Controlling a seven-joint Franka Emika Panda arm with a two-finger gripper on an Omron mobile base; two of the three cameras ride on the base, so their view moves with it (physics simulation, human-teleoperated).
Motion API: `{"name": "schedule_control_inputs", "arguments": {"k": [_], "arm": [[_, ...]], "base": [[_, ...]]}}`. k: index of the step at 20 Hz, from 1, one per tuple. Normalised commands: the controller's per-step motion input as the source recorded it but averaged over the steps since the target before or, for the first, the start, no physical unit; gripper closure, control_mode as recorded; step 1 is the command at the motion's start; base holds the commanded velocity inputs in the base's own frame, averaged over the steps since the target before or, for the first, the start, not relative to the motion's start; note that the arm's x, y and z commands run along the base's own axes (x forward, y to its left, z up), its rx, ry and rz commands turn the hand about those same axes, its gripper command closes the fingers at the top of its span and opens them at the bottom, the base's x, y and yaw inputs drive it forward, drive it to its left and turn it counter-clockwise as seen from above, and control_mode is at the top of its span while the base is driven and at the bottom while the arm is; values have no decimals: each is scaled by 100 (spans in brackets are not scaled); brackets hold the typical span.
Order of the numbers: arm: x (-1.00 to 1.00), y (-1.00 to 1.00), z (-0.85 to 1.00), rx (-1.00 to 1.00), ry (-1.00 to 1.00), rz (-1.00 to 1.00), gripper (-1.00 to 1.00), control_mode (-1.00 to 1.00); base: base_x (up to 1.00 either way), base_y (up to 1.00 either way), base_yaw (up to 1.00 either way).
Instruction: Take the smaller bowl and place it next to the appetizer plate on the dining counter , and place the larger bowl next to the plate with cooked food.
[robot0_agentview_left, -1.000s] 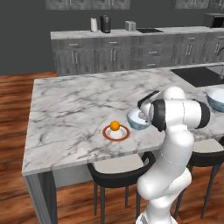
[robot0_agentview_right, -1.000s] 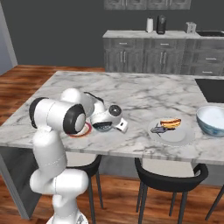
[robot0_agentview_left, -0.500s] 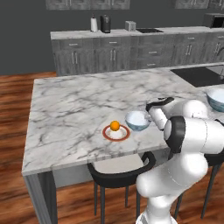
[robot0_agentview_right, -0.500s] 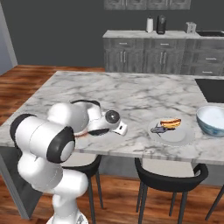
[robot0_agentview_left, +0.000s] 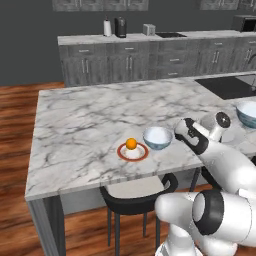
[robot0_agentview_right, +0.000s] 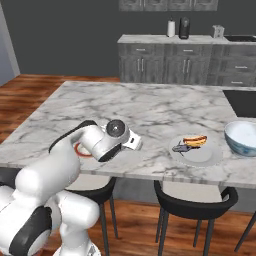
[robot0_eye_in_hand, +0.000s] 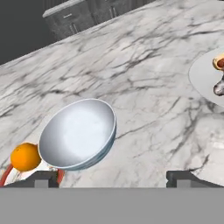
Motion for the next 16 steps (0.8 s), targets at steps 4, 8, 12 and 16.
{"name": "schedule_control_inputs", "arguments": {"k": [4, 8, 12, 16], "arm": [[-98, -1, 100, 0, 0, 0, -100, -100], [-100, 4, 100, 0, 0, 0, -100, -100], [-97, 9, 100, 0, 0, 0, -100, -100], [-80, 4, 83, -2, 0, 0, -100, -100]], "base": [[0, 0, 0], [0, 0, 0], [0, 0, 0], [0, 0, 0]]}}
